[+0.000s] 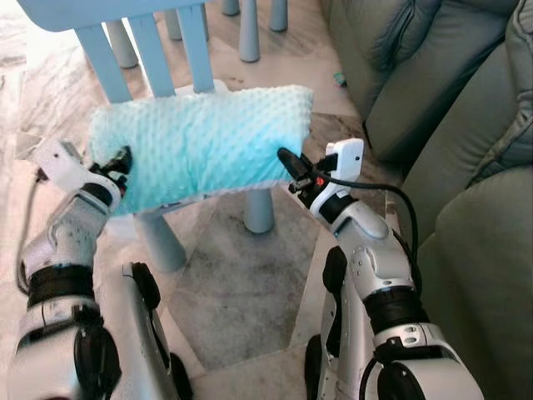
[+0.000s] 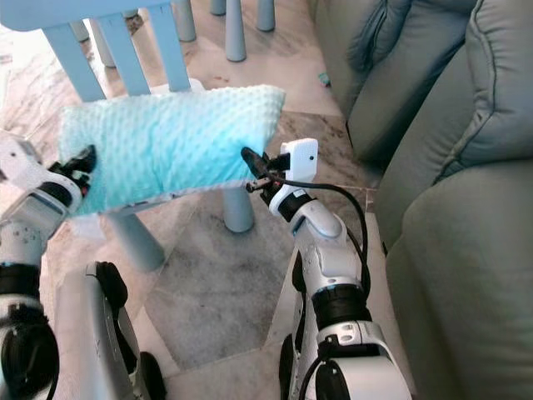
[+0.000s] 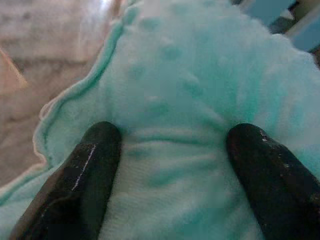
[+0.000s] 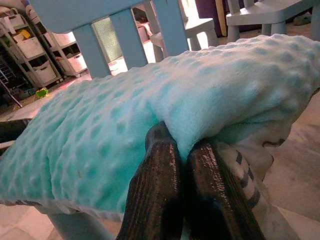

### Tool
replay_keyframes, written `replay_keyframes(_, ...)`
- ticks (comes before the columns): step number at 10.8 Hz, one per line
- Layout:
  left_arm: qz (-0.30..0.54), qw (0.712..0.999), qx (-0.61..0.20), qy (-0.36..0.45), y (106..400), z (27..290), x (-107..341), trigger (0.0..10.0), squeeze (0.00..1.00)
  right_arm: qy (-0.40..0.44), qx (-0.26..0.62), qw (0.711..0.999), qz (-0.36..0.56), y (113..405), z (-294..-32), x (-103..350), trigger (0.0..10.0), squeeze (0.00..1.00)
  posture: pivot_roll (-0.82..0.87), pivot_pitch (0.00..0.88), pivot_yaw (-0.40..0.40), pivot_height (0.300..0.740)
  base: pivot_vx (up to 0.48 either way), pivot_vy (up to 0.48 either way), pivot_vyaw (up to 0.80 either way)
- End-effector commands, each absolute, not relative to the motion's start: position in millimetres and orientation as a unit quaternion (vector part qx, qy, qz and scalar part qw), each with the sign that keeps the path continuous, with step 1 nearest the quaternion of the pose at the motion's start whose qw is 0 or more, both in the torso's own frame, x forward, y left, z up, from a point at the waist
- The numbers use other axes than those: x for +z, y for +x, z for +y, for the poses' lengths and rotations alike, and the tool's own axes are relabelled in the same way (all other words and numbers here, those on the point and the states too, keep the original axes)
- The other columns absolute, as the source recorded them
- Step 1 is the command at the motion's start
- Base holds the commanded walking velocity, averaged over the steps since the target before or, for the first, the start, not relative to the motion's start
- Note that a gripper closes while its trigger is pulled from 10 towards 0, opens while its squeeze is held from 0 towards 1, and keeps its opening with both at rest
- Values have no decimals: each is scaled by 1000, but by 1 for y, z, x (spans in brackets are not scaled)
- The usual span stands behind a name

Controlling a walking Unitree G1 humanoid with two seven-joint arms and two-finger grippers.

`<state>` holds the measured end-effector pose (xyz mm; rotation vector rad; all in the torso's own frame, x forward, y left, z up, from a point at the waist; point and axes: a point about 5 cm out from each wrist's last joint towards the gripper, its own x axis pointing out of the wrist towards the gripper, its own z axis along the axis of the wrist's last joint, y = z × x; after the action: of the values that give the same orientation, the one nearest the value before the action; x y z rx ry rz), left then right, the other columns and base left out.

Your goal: Move the pillow to the sofa

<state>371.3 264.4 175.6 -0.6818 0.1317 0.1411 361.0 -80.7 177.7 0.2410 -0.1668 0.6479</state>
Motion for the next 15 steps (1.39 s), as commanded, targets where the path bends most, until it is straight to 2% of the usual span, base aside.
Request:
replay_keyframes(1,112,928,73,-348,370,265,159,10000,0,117,325,934,-90,358,-78,182,0,0,-37,218,-35,344,0,0,0)
replay_keyframes(4,171,932,97,-305,358,284,135,10000,0,115,323,935,-89,359,-80,182,0,0,-38,226,-33,344,0,0,0)
replay_keyframes(5,187,926,108,-312,349,292,119,3216,0,117,323,935,-88,359,-80,182,0,0,-33,228,-31,344,0,0,0)
replay_keyframes(6,195,918,112,-326,342,296,107,0,0,118,324,935,-88,358,-78,182,0,0,-36,228,-29,344,0,0,0)
replay_keyframes(10,165,907,95,-375,342,295,105,0,0,116,319,937,-86,359,-81,181,0,0,-44,221,-31,344,0,0,0)
replay_keyframes(15,129,914,97,-371,344,302,111,0,0,119,317,937,-84,360,-81,181,0,0,-36,214,-31,344,0,0,0)
